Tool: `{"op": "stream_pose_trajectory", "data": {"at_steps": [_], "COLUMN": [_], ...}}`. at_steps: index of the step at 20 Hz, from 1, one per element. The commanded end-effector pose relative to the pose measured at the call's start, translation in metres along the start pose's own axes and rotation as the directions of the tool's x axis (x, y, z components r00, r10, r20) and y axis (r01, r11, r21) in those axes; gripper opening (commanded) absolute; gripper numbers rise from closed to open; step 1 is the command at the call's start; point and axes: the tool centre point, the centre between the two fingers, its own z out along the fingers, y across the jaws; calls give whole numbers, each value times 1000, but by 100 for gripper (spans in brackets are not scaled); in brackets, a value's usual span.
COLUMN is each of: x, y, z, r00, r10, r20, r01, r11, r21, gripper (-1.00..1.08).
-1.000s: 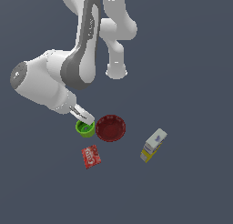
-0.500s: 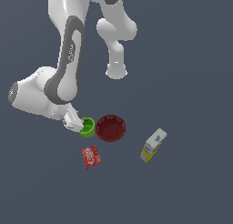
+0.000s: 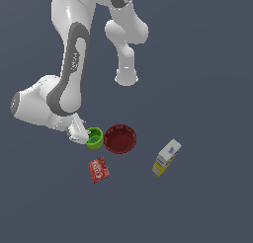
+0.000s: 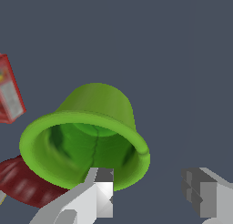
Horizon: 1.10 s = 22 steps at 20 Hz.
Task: Pick up a designated object from a clutter of objects.
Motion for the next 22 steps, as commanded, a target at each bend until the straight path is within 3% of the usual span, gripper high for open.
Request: {"op": "stream_pose_trajectory", "data": {"at_steps": [1,9,10,22], "x": [0,0,0,-1], "y": [0,1,1,1], "z": [6,28,28,26], "r00": [1000,1000,1000,1000], "r10": [1,5,5,6], "r20": [1,2,2,1], "r01": [-1,-5,-5,-6], "r11": [1000,1000,1000,1000], "r21": [0,0,0,1], "gripper": [28,28,-100,-100]}}
